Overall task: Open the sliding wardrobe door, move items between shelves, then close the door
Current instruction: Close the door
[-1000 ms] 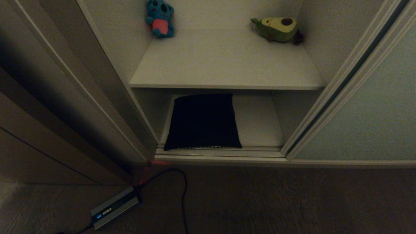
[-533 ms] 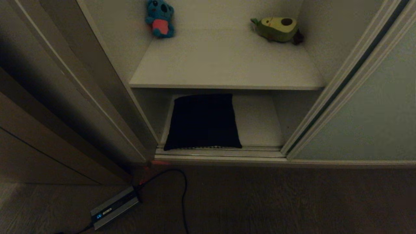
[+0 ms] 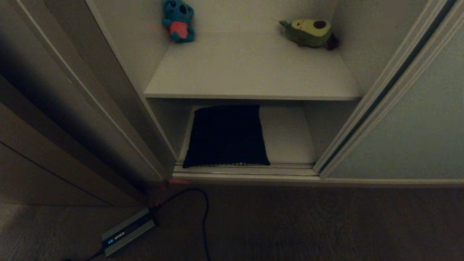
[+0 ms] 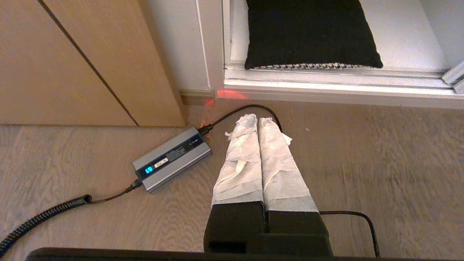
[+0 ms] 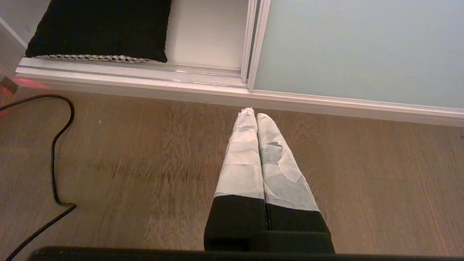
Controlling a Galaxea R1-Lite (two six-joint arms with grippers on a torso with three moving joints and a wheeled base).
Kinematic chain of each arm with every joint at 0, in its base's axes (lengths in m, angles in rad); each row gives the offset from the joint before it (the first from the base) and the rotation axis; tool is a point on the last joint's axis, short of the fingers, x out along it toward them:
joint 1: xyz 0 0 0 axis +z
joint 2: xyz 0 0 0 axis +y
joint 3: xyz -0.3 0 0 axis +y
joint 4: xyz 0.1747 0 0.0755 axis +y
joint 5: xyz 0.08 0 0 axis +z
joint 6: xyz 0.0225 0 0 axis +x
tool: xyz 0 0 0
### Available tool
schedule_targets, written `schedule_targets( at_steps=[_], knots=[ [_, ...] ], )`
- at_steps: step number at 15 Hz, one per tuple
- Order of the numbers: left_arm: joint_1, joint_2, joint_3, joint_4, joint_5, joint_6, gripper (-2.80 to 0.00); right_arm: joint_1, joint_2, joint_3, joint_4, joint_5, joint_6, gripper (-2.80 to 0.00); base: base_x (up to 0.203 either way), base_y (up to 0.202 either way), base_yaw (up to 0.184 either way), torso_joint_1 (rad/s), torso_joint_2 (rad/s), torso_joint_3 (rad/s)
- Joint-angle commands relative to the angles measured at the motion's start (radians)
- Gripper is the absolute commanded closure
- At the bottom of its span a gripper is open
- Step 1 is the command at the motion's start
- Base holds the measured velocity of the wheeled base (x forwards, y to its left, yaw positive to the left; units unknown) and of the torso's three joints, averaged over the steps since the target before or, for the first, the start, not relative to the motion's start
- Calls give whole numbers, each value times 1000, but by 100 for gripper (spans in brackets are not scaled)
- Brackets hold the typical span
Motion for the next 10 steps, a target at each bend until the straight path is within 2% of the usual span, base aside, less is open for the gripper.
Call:
schedule_targets(
  at_steps=[1,6,8,10],
  knots=[
    [0,-2,0,-1,0,0,0,0,0,4,-1,1,4,0,0,0,0,0,0,0],
    [0,-2,0,-1,-1,0,0,0,1,-14,38,0,-6,0,0,0,0,0,0,0],
    [0,-2,0,-1,0,0,0,0,45,-100,104,-8,-6,0,0,0,0,0,0,0],
    [0,-2,0,-1,0,0,0,0,138,-260,190,-17,2,0,0,0,0,0,0,0]
  ],
)
